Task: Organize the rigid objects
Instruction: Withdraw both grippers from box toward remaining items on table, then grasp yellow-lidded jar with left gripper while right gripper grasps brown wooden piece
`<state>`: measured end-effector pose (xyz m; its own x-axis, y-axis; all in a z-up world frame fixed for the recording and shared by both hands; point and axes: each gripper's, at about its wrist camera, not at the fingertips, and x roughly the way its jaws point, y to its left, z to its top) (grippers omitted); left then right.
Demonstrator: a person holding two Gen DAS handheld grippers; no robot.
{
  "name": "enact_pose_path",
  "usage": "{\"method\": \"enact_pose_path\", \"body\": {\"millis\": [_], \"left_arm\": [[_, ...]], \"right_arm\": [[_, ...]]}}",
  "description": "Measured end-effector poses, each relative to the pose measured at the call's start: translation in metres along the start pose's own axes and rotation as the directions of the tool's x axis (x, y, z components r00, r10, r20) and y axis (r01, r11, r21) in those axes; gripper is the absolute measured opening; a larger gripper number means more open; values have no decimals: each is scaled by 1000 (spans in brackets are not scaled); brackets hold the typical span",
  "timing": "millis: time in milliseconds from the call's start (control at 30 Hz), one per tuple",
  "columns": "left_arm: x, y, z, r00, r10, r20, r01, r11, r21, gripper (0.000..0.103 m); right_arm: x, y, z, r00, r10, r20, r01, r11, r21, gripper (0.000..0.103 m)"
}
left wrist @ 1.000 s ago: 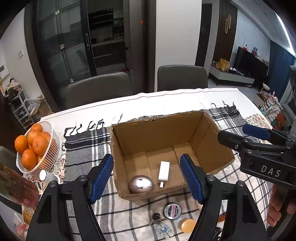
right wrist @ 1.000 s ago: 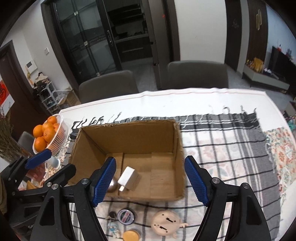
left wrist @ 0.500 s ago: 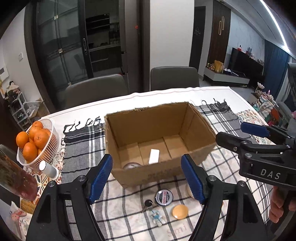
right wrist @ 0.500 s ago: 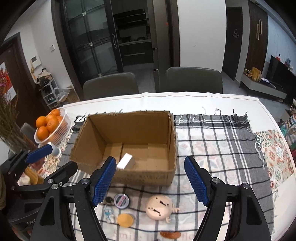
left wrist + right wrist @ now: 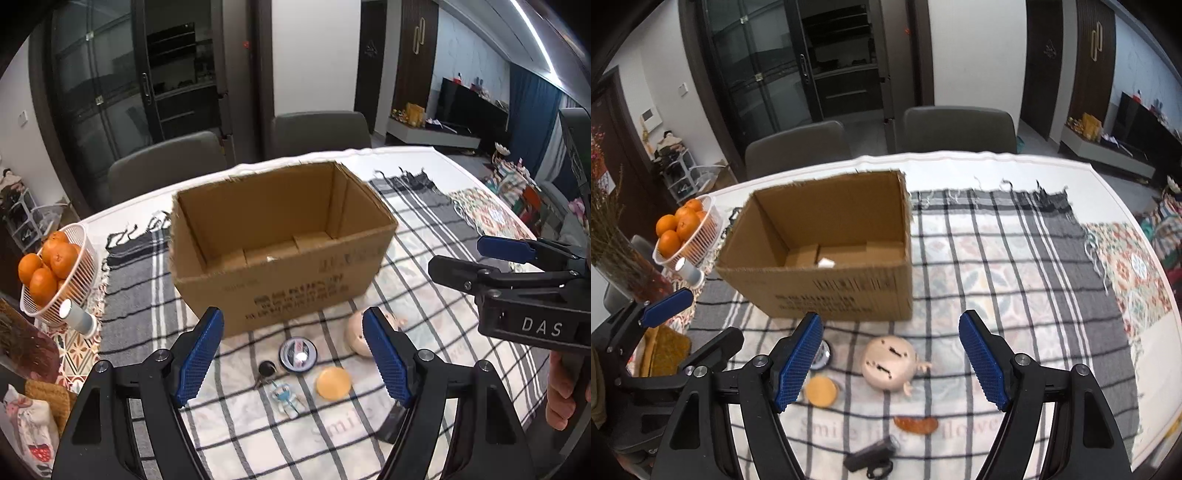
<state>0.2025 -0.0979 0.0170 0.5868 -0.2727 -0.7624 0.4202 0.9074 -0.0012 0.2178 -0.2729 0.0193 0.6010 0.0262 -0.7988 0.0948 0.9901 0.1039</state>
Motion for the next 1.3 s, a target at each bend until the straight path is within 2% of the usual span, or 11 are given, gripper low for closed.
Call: {"method": "enact_pose_path", "body": {"millis": [400,667,900,1100,1300], "left_arm": [[16,-14,-31,996,-48,-72,51,998,31,78],[38,-22,-48,985,-73,-153,85,994,71,78],[60,-24,-59,962,-122,-243,147,985,88,78],[82,-25,-63,938,-150,-312,182,980,78,78],[97,-30,-63,929,-146,-339,185,979,87,78]], "right_arm": [[9,-10,-39,996,-30,-79,34,998,46,77],[27,-18,-65,988,-28,-154,44,993,107,77],[49,-26,-85,971,-5,-238,47,984,172,77],[74,-34,-99,948,24,-318,53,971,232,77],[93,-43,-109,924,35,-380,78,958,277,77]]}}
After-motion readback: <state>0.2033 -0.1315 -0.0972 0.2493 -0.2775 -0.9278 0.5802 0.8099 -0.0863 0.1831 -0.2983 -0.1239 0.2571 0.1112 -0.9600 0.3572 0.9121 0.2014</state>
